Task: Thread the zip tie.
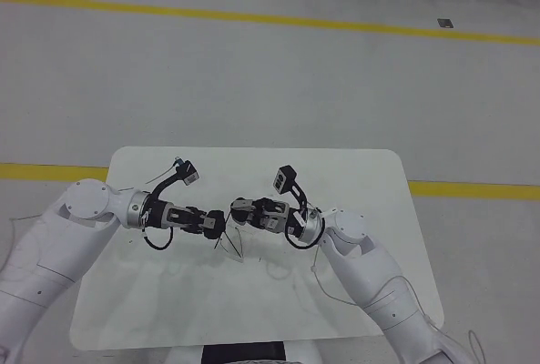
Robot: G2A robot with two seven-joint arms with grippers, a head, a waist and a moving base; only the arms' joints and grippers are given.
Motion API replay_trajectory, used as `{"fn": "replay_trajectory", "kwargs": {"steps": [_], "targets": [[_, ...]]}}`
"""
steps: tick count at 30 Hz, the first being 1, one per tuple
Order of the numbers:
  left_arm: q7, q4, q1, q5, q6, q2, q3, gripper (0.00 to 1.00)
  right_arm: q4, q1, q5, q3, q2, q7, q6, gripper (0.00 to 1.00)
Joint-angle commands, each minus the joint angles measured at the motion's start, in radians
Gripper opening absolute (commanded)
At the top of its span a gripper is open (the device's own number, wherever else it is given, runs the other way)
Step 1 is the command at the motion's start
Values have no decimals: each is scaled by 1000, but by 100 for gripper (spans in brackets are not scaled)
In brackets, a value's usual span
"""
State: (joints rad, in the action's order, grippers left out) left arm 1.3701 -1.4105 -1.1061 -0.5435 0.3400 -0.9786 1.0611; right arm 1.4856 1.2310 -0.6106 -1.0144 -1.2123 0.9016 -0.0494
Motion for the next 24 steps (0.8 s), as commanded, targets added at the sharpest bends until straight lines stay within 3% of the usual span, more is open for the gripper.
{"fn": "replay_trajectory", "kwargs": {"steps": [1, 2, 3, 12, 17, 24], "targets": [[0, 0, 0, 0, 0, 0, 0, 0, 1, 1, 3, -1, 1, 0, 1, 0], [0, 0, 0, 0, 0, 0, 0, 16, 2, 2, 5, -2, 1, -1, 2, 0], [0, 0, 0, 0, 0, 0, 0, 100, 4, 3, 8, -3, 1, -2, 3, 0], [0, 0, 0, 0, 0, 0, 0, 100, 22, 28, 6, -49, 9, -39, 19, 0], [0, 0, 0, 0, 0, 0, 0, 100, 35, 53, -22, -91, 12, -124, 26, 0], [0, 0, 0, 0, 0, 0, 0, 100, 35, 53, -22, -91, 12, -124, 26, 0]]}}
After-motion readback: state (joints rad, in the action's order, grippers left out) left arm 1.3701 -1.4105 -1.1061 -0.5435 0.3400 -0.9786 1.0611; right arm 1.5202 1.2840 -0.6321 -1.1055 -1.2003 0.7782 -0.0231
